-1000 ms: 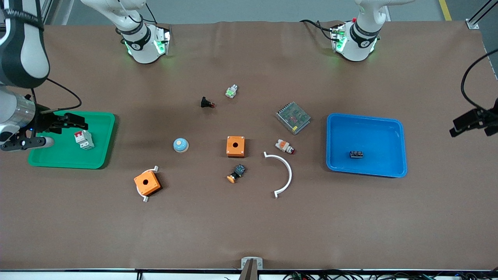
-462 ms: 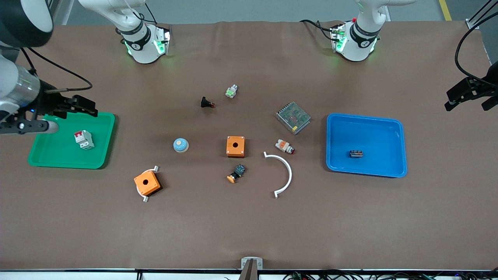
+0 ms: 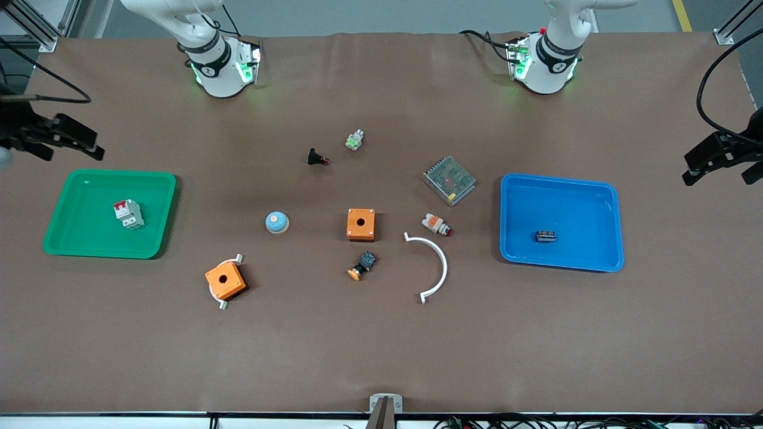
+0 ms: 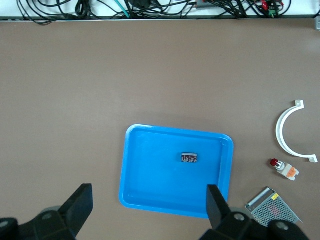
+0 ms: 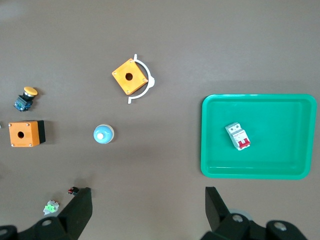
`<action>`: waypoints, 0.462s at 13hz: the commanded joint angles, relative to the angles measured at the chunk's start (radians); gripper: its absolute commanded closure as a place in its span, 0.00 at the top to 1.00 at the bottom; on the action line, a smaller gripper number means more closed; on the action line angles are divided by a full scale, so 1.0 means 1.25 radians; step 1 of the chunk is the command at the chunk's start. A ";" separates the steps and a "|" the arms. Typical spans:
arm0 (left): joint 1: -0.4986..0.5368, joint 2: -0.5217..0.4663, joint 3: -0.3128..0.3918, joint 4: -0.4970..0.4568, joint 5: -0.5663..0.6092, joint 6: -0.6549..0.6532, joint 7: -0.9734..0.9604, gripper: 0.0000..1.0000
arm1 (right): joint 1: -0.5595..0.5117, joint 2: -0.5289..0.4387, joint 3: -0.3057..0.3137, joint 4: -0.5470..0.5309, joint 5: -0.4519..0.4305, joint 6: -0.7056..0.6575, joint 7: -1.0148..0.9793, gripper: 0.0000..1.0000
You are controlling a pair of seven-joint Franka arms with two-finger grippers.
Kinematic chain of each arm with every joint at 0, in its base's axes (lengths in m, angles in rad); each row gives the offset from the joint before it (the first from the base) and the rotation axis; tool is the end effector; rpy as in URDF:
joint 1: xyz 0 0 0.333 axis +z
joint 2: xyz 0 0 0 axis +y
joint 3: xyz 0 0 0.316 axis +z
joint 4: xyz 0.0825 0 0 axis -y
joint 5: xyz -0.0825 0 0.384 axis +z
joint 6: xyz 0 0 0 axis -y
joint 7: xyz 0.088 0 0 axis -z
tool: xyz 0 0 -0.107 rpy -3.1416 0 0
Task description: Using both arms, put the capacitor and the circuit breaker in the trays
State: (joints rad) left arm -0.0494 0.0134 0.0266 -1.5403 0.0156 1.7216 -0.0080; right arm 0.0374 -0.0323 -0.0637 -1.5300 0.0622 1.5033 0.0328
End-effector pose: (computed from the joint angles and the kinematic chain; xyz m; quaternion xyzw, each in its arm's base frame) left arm 0.5738 -0.0118 0.6461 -0.9964 0.0079 -0.0840 0.0067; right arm 0.5378 -0.0078 0.6555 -0.9991 0.0273 -0.0027 0.0321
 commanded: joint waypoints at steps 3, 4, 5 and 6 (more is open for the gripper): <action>-0.001 -0.006 -0.042 0.023 0.011 -0.060 -0.018 1.00 | -0.008 -0.072 0.006 -0.078 -0.014 0.029 0.000 1.00; 0.001 -0.008 -0.049 0.023 0.011 -0.063 -0.018 1.00 | -0.008 -0.087 0.007 -0.099 -0.029 0.045 -0.002 1.00; 0.001 -0.014 -0.051 0.025 0.010 -0.070 -0.018 1.00 | -0.007 -0.097 0.007 -0.113 -0.036 0.055 -0.003 1.00; 0.001 -0.017 -0.051 0.027 0.010 -0.073 -0.018 1.00 | -0.008 -0.099 0.007 -0.115 -0.036 0.055 -0.004 1.00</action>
